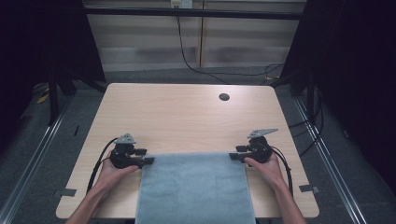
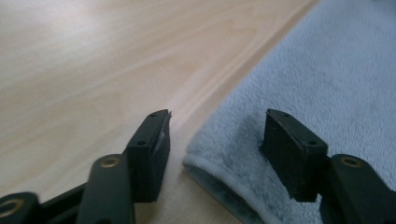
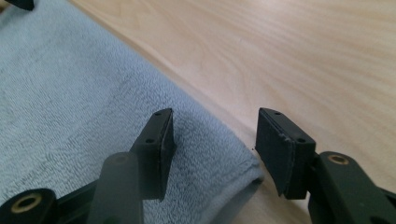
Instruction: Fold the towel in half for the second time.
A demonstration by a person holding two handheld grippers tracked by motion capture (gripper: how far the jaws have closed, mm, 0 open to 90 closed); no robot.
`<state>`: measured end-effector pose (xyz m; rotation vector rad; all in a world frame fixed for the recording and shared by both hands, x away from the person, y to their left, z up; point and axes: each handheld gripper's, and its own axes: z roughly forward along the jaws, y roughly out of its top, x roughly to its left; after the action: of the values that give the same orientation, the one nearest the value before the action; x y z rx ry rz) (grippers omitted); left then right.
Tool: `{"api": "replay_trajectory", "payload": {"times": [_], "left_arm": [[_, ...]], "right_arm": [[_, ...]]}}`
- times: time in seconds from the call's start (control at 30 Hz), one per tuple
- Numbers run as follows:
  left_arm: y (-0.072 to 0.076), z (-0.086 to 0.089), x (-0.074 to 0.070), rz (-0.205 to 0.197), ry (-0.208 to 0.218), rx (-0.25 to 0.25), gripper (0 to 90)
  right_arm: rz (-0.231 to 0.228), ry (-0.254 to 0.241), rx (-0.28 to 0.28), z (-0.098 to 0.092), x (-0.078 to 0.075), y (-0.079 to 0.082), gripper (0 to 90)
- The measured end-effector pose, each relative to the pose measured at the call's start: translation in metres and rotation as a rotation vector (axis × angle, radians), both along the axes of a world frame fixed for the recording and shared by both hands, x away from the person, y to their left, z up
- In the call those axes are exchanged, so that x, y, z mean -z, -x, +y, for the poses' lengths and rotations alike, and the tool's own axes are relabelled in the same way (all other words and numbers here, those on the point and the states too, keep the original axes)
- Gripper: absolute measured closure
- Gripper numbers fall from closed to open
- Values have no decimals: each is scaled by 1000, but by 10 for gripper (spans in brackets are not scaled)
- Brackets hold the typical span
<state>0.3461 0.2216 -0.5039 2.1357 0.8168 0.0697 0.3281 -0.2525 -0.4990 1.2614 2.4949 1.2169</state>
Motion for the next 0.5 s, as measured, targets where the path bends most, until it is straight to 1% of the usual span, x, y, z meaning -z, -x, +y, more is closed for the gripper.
{"api": "replay_trajectory", "payload": {"times": [0.03, 0.1, 0.13, 0.17, 0.2, 0.23, 0.27, 0.3, 0.33, 0.37, 0.4, 0.43, 0.47, 0.5], "left_arm": [[1, -1, 0, 3, -2, 1, 486], [4, -2, 0, -2, -5, 14, 639], [4, -2, 1, 1, 2, 24, 717], [5, -2, 1, 3, 5, 23, 774], [5, -2, -1, 0, 11, 19, 805], [5, -1, -3, -3, 26, 11, 821], [3, 1, -6, -5, 56, -5, 828], [1, 4, -10, -4, 96, -22, 831], [-3, 5, -15, -10, 118, -33, 833], [-6, 5, -21, -27, 137, -46, 834], [-10, 4, -27, -38, 147, -54, 837], [-14, 3, -34, -60, 163, -64, 838], [-19, 0, -42, -72, 183, -72, 838], [-23, -1, -46, -85, 187, -71, 838]], "right_arm": [[6, 5, -10, 1, 2, -1, 485], [6, 13, -17, 3, 3, 0, 564], [8, 11, -23, 4, 4, 0, 651], [11, 8, -29, 5, 3, 1, 740], [-2, 6, -38, 5, 3, 1, 788], [-10, 2, -33, 5, 1, 2, 824], [-12, -15, -29, 4, -3, 2, 839], [-25, -27, -24, 3, -7, 1, 847], [-36, -55, -14, 0, -12, 1, 852], [-44, -86, -1, -3, -17, 0, 854], [-68, -105, 5, -5, -22, -2, 855], [-85, -113, 18, -7, -28, -3, 857], [-103, -121, 32, -8, -33, -6, 858], [-125, -124, 48, -9, -40, -9, 858]]}}
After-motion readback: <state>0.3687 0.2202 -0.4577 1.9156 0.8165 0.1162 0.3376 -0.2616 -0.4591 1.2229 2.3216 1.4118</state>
